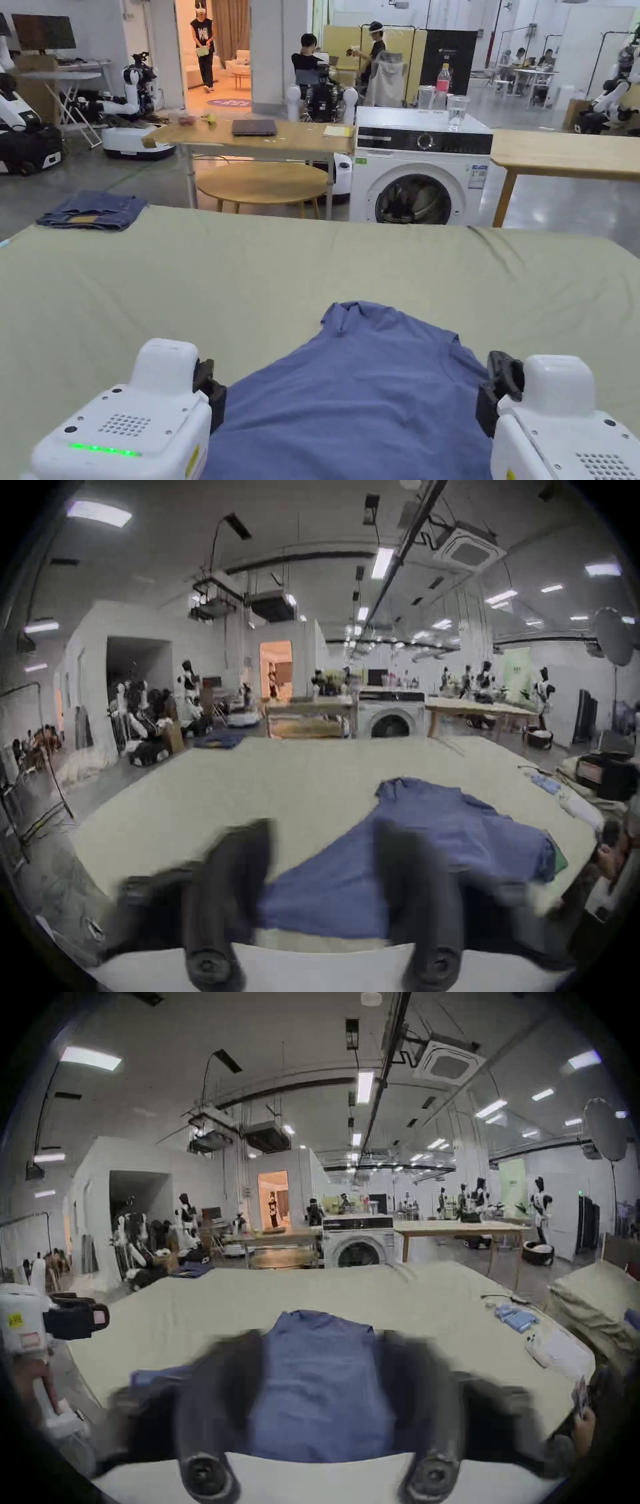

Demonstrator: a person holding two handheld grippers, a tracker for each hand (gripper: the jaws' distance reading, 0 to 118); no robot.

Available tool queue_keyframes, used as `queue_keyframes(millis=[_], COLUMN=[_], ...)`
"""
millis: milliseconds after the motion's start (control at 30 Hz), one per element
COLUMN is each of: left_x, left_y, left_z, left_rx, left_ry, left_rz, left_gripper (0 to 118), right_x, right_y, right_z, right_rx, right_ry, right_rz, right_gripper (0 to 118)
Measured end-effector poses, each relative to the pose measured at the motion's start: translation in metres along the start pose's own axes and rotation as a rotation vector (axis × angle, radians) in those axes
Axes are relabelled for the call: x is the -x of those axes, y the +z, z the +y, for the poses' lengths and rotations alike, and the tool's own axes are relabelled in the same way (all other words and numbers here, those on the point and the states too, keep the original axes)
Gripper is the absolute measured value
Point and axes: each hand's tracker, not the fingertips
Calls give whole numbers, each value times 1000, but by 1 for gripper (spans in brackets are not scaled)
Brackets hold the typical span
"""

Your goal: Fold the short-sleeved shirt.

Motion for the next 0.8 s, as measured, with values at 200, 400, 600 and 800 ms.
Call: queue_keyframes(millis=[200,400,600,800], left_x=[9,73,112,131], left_y=[4,-9,-69,-123], left_z=[-14,-20,-54,-81], left_rx=[-25,81,337,449], left_ry=[18,12,48,78], left_rz=[-10,79,27,8], left_gripper=[4,4,4,88], right_x=[-7,-14,-12,-13], right_y=[-6,-12,-32,-57], right_z=[-8,-22,-42,-55], right_rx=[44,92,154,216], right_ry=[-6,-29,-49,-28], right_rz=[50,76,96,94], right_gripper=[0,0,0,0])
